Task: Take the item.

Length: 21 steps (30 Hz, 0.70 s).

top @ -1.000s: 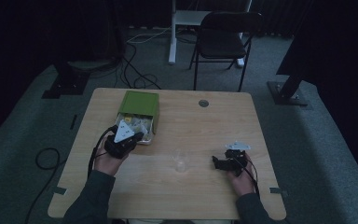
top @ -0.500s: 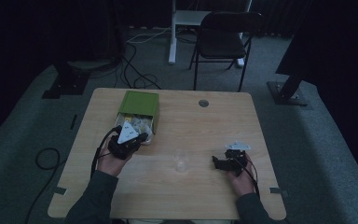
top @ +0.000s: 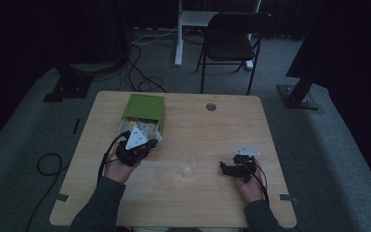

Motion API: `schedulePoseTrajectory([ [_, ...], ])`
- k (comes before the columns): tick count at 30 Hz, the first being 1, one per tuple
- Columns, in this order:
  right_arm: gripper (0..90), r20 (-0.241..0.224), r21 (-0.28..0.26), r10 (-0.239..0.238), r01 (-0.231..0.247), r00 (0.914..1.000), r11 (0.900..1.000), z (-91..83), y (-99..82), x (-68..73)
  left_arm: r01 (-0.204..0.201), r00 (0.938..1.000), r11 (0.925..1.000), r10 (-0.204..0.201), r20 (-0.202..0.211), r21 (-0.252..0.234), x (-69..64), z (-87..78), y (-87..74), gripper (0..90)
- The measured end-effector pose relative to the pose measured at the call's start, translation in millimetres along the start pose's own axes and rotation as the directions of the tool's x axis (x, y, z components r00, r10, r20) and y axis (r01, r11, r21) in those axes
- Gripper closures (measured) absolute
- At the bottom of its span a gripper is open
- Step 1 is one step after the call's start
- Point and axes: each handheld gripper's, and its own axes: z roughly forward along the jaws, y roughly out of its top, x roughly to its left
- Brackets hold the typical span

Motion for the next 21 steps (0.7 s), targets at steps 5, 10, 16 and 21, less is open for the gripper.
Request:
schedulePoseTrajectory([
  [5, 13.4, 0.000, 0.000, 0.000, 0.000, 1.0000, 1.0000, 0.0, 0.0, 0.0, 0.001, 0.9999, 1.0000, -0.001, 0.012, -0.006, -3.1, 1.0, 0.8, 90.0],
  [10, 13.4, 0.000, -0.002, 0.000, 0.000, 1.0000, 1.0000, 0.1, 0.0, 0.0, -0.001, 0.9998, 0.9999, 0.001, 0.021, -0.011, -5.9, 1.7, 1.7, 90.0],
  [16, 13.4, 0.000, -0.001, -0.001, 0.001, 1.0000, 1.0000, 0.1, 0.1, -0.1, 0.003, 0.9991, 0.9998, -0.002, 0.043, -0.018, -8.2, 2.5, 3.2, 90.0],
  [21, 13.4, 0.000, -0.001, -0.001, 0.001, 1.0000, 1.0000, 0.1, 0.0, -0.1, -0.003, 0.9985, 0.9998, 0.004, 0.054, -0.021, -10.9, 3.5, 4.3, 90.0],
])
